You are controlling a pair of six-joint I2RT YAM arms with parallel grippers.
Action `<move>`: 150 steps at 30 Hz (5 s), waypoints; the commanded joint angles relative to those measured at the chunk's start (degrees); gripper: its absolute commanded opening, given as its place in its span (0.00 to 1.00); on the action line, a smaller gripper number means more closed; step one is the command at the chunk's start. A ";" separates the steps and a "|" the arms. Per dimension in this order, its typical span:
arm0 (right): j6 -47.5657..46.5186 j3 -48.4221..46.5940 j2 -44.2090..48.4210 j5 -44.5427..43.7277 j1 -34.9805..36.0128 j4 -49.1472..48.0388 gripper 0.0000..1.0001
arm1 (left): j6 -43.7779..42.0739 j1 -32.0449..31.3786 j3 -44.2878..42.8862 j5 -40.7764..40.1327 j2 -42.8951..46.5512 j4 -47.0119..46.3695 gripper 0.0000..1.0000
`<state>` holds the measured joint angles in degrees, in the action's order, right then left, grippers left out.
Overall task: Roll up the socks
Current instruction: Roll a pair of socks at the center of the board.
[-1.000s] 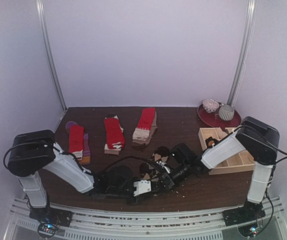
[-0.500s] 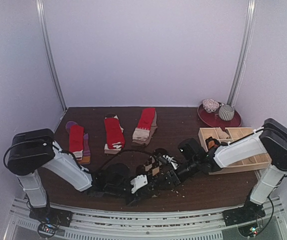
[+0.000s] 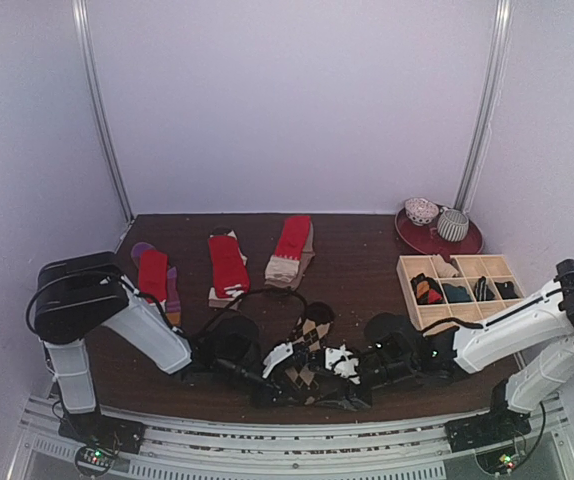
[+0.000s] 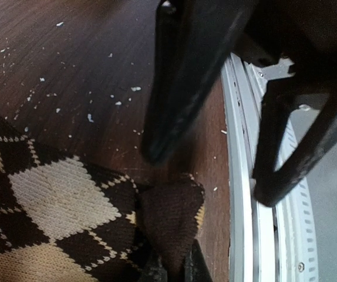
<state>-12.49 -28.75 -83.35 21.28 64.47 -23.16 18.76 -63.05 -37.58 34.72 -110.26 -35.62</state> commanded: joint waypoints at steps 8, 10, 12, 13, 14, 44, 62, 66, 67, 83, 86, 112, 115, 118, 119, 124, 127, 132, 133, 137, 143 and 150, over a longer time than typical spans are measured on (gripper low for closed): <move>-4.44 -3.16 -8.80 0.04 0.61 -1.74 0.52 | 1.55 0.29 3.30 -0.23 -4.77 17.16 0.00; -2.97 -3.23 -9.27 -0.18 0.64 -2.86 0.50 | 1.40 0.29 3.34 -0.33 -4.94 17.22 0.00; -1.72 -3.71 -9.95 0.19 0.63 -3.13 0.47 | 1.35 0.29 3.39 -0.35 -5.05 17.33 0.00; -1.14 -4.17 -10.43 0.36 0.60 -2.90 0.44 | 1.28 0.29 3.43 -0.41 -5.13 17.33 0.00; -0.66 -4.44 -11.03 0.54 0.69 -2.68 0.41 | 1.23 0.29 3.41 -0.39 -5.22 17.33 0.00; 22.41 -9.74 -22.72 20.81 -6.80 11.67 0.15 | -22.06 0.36 25.94 -35.53 48.15 -4.02 0.98; 22.91 -18.44 -27.25 31.71 -13.64 31.41 0.17 | -34.36 -4.10 13.86 -14.98 20.25 -5.25 0.65; 23.12 -18.41 -27.30 32.67 -14.05 31.84 0.17 | -35.39 -5.51 10.53 -17.93 15.64 -3.84 0.56; 22.92 -18.47 -27.40 32.86 -14.18 32.16 0.17 | -35.15 -5.65 9.53 -18.71 14.18 -3.32 0.54; 22.07 -18.97 -26.67 33.31 -14.35 33.14 0.17 | -32.58 -6.65 1.33 -23.03 4.06 4.18 0.07; 23.35 -18.12 -24.83 33.04 -14.37 29.94 0.18 | -30.56 -6.65 1.52 -21.63 4.78 5.54 0.00; -1.44 6.44 6.39 -5.66 2.98 -4.83 0.46 | 6.80 -2.47 1.25 0.61 -3.34 17.69 0.00; -1.90 4.14 1.94 -5.67 4.03 -4.41 0.46 | 6.68 -2.28 1.11 0.46 -3.60 17.60 0.00; -0.85 3.57 -0.43 -5.06 4.48 -5.39 0.45 | 6.55 -1.94 1.18 0.22 -3.65 17.64 0.00; -0.22 3.64 -0.87 -5.14 4.59 -5.77 0.44 | 6.54 -1.84 1.27 0.26 -3.69 17.60 0.00; 2.68 4.80 -2.26 -5.98 4.58 -6.21 0.40 | 6.35 -1.49 1.89 0.18 -3.73 17.49 0.00; 4.75 4.74 -3.40 -5.99 4.61 -6.59 0.34 | 6.29 -1.31 1.78 -0.07 -3.91 17.47 0.00; 8.66 1.91 -7.78 -4.76 4.49 -3.06 0.21 | 6.48 -1.29 1.06 -2.25 -3.29 16.66 0.13; 9.57 1.83 -8.57 -3.93 4.40 -2.70 0.20 | 6.29 -1.29 0.98 -3.06 -2.69 16.48 0.16; 15.35 3.24 -10.40 -1.54 3.73 -3.27 0.18 | 3.34 -1.25 1.12 -7.94 2.13 16.39 0.17; 20.57 3.39 -10.61 5.81 -0.08 -1.30 0.17 | -4.73 -1.20 4.68 -13.99 13.62 12.17 0.80; 21.63 -0.96 -15.35 18.19 -6.70 8.02 0.17 | -22.91 -3.99 15.58 -22.51 28.60 -2.48 0.85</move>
<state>6.90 -29.17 -94.30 31.62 60.84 -27.94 10.61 -64.86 -26.44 20.88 -87.55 -28.47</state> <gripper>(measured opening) 0.174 0.851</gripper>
